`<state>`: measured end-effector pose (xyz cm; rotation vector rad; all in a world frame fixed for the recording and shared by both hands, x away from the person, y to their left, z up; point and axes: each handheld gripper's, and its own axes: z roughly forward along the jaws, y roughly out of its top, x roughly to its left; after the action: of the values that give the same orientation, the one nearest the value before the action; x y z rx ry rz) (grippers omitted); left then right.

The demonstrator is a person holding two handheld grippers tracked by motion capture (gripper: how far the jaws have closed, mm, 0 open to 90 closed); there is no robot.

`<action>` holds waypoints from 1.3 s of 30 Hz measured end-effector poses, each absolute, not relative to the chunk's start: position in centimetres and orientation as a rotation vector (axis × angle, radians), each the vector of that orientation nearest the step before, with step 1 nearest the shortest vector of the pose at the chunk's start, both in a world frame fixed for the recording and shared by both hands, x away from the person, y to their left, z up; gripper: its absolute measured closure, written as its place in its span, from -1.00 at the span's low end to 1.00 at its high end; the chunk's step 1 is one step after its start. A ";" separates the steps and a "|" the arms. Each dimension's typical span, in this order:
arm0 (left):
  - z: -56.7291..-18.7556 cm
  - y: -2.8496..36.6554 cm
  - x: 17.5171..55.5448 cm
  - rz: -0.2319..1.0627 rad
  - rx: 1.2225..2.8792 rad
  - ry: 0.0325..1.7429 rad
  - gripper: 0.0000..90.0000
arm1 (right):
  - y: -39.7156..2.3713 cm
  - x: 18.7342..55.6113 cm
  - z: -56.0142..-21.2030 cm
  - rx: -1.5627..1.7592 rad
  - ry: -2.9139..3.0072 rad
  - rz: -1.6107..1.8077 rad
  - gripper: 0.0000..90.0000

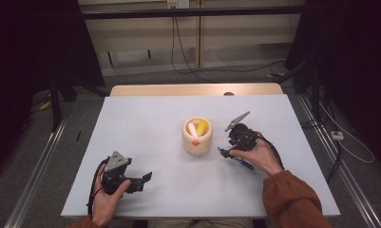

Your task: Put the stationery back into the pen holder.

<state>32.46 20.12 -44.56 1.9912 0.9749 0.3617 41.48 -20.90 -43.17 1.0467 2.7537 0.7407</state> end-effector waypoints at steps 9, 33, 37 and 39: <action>-44.6 20.1 32.4 0.355 1.991 0.976 -0.89 | -20.7 41.7 -43.8 1.042 2.798 0.674 0.27; -44.6 20.1 32.4 0.357 1.992 0.973 -0.88 | -19.4 41.3 -43.7 1.090 2.766 0.516 0.81; -44.6 20.2 32.4 0.349 1.988 0.980 -0.88 | -19.4 41.2 -43.7 1.092 2.761 0.523 0.82; -44.6 20.2 32.4 0.353 1.987 0.976 -0.88 | -19.5 41.2 -43.7 1.082 2.764 0.537 0.82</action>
<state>32.43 20.17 -44.55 1.9872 0.9758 0.3529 41.18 -19.51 -43.66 1.0821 2.7638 0.5365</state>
